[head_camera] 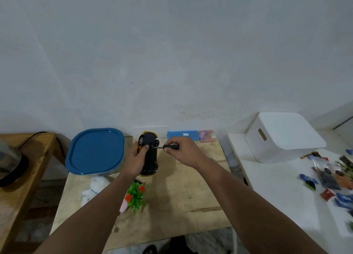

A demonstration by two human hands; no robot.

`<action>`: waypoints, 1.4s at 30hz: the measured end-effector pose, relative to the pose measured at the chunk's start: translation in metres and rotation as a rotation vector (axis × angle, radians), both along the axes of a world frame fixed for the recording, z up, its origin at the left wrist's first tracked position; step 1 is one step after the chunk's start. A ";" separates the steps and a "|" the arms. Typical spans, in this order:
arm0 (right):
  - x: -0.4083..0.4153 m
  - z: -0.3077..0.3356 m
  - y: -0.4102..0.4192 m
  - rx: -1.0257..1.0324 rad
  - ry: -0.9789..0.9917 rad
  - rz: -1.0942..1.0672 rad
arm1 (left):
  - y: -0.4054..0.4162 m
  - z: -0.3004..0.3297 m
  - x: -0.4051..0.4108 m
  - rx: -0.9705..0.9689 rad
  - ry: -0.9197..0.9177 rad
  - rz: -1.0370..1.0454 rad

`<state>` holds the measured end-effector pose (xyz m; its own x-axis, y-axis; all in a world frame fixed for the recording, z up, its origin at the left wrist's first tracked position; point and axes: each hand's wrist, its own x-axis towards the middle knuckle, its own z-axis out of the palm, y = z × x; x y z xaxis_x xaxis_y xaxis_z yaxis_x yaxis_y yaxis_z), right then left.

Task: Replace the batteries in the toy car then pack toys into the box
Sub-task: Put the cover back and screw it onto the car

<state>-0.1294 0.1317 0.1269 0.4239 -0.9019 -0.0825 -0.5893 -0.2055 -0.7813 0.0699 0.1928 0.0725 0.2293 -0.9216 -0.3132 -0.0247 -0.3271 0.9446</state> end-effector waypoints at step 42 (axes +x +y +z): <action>0.002 0.001 0.019 0.132 -0.255 -0.117 | 0.001 0.005 -0.001 0.033 0.308 0.060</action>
